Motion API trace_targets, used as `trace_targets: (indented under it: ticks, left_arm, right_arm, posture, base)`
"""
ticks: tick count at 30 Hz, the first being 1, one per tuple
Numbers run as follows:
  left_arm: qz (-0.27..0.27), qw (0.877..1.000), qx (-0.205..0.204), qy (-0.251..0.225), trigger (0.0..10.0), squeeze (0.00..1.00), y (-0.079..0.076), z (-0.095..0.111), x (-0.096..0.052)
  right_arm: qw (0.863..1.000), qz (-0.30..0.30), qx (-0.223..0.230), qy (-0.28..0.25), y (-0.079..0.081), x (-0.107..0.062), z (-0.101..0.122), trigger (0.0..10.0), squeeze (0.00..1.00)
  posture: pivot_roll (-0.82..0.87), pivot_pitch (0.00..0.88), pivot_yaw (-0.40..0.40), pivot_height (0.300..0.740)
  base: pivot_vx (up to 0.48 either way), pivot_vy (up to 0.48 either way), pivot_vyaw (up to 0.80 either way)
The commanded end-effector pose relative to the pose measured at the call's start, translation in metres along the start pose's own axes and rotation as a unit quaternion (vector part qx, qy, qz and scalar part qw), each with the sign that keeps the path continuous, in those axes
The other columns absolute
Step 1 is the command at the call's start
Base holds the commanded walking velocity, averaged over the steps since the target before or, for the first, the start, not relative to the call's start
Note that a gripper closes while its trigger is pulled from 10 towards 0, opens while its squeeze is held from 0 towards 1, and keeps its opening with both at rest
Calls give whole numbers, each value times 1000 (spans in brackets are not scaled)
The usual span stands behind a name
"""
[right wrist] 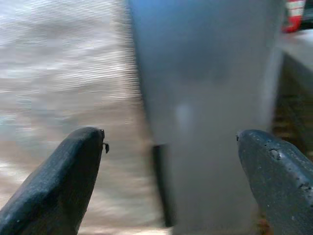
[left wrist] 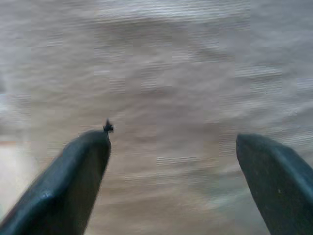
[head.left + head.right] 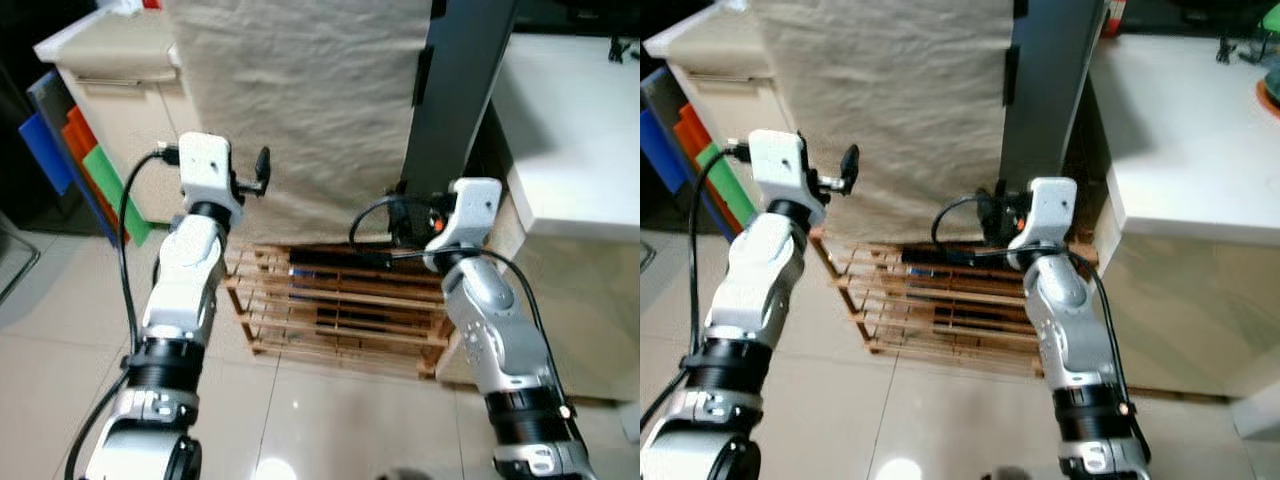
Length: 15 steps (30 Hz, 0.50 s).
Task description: Restocking fridge
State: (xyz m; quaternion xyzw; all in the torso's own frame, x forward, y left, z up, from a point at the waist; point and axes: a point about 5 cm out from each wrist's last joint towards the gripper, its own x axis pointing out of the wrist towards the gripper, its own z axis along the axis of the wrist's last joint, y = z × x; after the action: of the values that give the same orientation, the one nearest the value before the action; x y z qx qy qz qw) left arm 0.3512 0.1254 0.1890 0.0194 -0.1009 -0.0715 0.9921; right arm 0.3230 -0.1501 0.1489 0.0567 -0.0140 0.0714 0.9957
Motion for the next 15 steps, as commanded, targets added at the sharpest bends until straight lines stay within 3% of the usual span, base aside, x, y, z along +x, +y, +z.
trace_targets:
  ticks: [1,9,15]
  left_arm:
    - [28,999,14,-7,10000,0,12,7,-1]
    - [38,999,0,20,10000,0,17,0,-1]
    - [72,993,-43,79,10000,0,31,-17,4]
  right_arm:
    - [1000,12,-3,-9,7,1,2,10000,0]
    - [1000,24,-17,-2,6,-8,-1,10000,0]
    - [1000,24,-18,8,4,-18,-6,10000,0]
  posture:
    - [-110,0,63,740]
    - [-110,0,58,740]
    - [-115,0,59,740]
  base:
    - [0,0,0]
    - [0,0,0]
    - [0,0,0]
